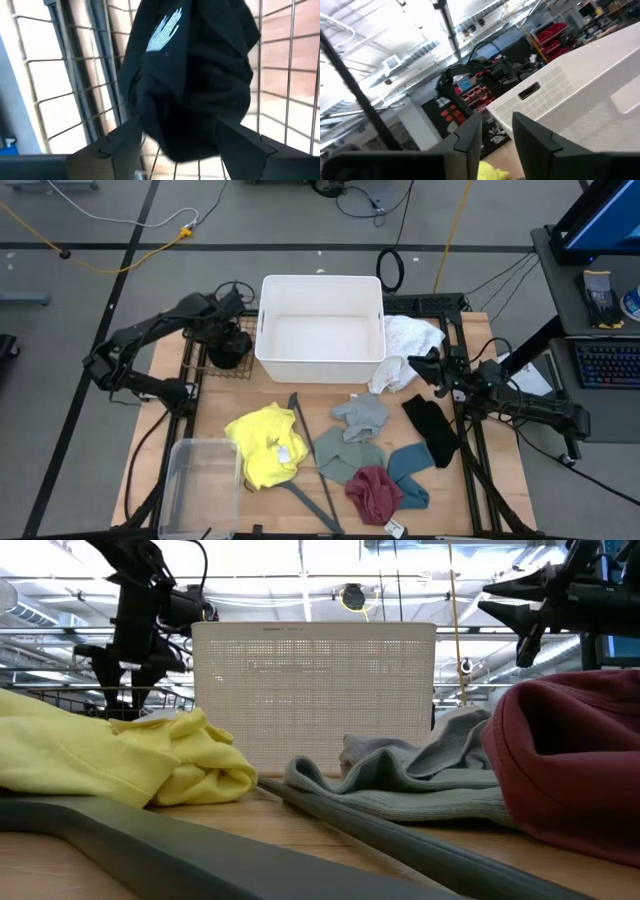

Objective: Pick & Place Cloths
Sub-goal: Put the black underwear into the wired basket, then put the gray underwear into the wired basket

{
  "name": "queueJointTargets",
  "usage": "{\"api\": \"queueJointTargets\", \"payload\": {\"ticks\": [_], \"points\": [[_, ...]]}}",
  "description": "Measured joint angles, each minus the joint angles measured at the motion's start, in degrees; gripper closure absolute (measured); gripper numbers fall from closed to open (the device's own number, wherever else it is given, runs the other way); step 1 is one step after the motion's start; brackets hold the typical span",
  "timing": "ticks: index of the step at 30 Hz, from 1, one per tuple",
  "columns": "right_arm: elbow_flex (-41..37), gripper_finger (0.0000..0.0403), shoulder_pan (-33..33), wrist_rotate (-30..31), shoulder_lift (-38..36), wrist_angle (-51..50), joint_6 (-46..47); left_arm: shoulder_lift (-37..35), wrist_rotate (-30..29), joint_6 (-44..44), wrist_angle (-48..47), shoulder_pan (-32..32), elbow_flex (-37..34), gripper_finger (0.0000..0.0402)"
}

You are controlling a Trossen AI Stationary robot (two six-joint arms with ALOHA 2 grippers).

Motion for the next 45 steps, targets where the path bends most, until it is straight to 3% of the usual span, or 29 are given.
{"api": "queueJointTargets", "payload": {"ticks": [7,13,23,27,32,36,45], "points": [[0.25,0.0269,0.0,-7.92,-0.02,5.35,0.13,-0.06,-1.93,-1.93,-3.83,-0.04,6.56,0.0151],[2.99,0.0274,0.0,-13.83,0.0,4.13,-1.63,-0.06,-0.51,-0.85,-3.73,-1.67,15.2,0.0151],[8.31,0.0304,0.02,-14.09,0.04,-4.72,-9.44,-0.59,0.54,4.05,-2.92,-6.46,26.98,0.0151],[11.4,0.0326,0.02,-14.09,0.08,-11.65,-11.79,-2.43,3.9,10.89,-0.31,-9.94,27.91,0.0151],[16.45,0.0364,0.02,-14.1,1.34,-21.48,-15.01,-4.64,10.11,14.46,3.26,-14.25,27.91,0.0151],[19.82,0.0396,0.02,-14.11,3.43,-25.79,-15.85,-6.46,11.57,16.8,8.03,-18.11,27.91,0.0151],[24.94,0.0402,0.04,-17.15,10.38,-27.19,-17.66,-9.65,11.57,22.53,19.69,-26.68,27.91,0.0151]]}}
